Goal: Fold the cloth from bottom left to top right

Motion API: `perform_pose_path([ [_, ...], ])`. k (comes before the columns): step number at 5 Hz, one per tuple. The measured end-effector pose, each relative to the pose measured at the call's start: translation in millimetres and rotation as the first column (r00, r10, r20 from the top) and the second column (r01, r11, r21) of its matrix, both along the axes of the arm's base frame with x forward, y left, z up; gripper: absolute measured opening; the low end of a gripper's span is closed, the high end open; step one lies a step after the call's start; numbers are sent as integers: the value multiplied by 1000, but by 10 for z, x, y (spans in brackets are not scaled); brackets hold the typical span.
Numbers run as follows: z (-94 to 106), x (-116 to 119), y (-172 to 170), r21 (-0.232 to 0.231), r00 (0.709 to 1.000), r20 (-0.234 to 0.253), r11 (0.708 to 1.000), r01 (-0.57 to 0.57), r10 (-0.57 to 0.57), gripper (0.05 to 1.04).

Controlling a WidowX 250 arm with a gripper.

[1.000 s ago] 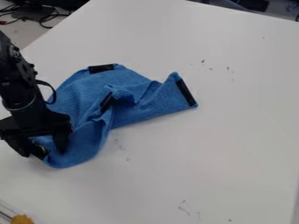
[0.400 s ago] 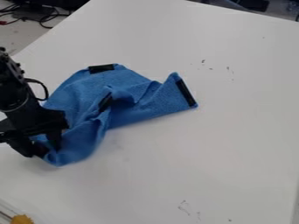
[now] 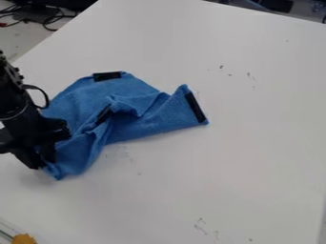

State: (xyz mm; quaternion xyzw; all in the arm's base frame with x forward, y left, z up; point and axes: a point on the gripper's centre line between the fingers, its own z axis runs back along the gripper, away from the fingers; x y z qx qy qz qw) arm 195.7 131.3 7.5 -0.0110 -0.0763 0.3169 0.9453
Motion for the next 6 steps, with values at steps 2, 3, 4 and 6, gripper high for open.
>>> perform_pose_path([
  [2,582,405,-153,160,982,-110,973,168,-151,81],
  [3,832,616,-291,206,971,-136,953,223,-198,77],
  [4,939,896,-462,204,958,-137,939,275,-251,74],
  [6,930,1533,-791,192,883,-156,863,468,-444,73],
])
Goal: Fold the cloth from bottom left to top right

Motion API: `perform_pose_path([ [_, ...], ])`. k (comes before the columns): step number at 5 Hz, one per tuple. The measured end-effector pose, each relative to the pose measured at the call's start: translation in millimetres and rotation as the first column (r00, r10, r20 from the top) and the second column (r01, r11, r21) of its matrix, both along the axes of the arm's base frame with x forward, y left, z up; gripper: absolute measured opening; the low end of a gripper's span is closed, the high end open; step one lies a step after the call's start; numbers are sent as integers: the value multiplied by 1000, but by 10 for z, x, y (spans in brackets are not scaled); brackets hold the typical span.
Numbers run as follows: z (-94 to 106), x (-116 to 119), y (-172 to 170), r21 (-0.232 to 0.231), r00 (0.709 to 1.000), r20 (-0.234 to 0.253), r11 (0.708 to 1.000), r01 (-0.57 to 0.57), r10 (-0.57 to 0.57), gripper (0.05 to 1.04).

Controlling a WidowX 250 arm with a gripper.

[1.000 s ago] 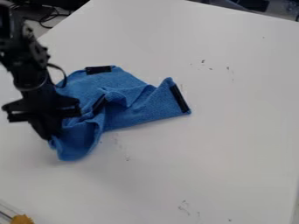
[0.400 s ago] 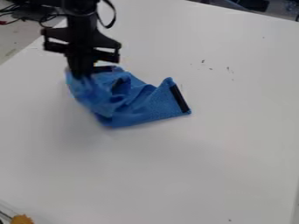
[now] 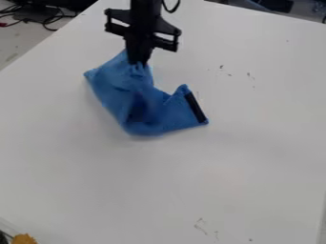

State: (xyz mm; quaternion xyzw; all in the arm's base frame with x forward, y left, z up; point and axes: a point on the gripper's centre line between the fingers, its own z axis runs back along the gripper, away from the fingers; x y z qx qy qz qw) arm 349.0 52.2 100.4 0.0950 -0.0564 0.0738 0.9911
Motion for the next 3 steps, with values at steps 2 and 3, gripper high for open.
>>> perform_pose_path([
  [2,-117,319,-227,-35,994,-1,993,109,-109,83],
  [3,-168,411,-289,-40,989,-13,988,148,-149,137],
])
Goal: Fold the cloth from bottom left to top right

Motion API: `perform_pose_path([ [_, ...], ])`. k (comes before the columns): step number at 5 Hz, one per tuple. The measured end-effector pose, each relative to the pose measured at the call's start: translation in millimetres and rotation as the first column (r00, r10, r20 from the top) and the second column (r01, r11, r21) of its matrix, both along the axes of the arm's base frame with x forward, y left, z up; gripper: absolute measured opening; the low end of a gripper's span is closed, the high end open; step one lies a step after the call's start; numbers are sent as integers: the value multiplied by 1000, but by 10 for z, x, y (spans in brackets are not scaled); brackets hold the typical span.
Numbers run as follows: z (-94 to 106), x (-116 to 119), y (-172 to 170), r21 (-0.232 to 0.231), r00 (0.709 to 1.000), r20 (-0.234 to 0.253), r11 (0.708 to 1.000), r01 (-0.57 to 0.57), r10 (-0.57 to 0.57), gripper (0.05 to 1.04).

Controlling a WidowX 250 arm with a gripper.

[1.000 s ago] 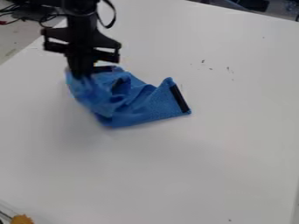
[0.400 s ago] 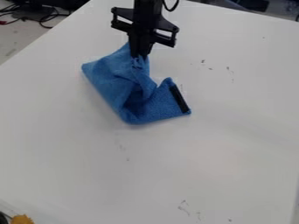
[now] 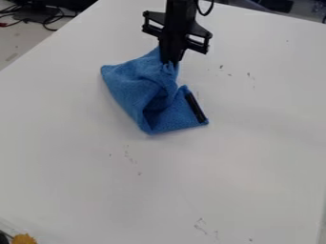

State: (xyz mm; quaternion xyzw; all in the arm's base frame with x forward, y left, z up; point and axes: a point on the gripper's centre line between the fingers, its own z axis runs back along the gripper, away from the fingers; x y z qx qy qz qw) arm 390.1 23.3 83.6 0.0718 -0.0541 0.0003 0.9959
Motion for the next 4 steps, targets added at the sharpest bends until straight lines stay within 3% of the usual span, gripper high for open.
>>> perform_pose_path([
  [1,5,44,-41,1,1000,-3,1000,11,-11,339],
  [3,11,78,-86,14,1000,10,1000,-10,10,934],
  [4,-56,21,-66,24,999,-4,999,-34,34,1009],
])
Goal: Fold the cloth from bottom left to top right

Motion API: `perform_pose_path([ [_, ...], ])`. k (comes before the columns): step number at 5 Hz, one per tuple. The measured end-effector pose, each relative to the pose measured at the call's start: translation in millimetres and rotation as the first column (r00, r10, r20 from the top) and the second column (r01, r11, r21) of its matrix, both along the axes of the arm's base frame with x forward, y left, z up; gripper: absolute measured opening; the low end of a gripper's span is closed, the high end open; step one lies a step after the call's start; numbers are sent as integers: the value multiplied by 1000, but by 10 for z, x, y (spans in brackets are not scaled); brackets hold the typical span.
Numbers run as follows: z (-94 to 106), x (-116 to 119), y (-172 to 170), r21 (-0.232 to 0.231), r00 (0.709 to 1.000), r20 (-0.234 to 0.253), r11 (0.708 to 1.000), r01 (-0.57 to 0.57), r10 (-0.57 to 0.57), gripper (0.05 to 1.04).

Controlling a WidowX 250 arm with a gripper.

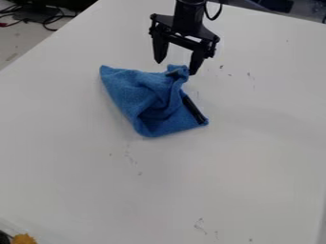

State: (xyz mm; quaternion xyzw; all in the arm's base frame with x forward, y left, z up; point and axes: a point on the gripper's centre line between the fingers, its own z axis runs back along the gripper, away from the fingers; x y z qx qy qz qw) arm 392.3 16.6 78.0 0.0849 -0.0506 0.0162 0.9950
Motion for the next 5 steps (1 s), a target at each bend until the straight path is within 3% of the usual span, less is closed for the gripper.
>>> perform_pose_path([
  [1,125,-46,-17,25,1000,22,999,-19,19,1004],
  [3,654,-256,-169,37,991,118,997,-63,58,1000],
  [4,738,-347,-208,31,985,147,995,-95,89,1000],
  [5,666,-381,-226,14,986,140,995,-95,92,1000],
])
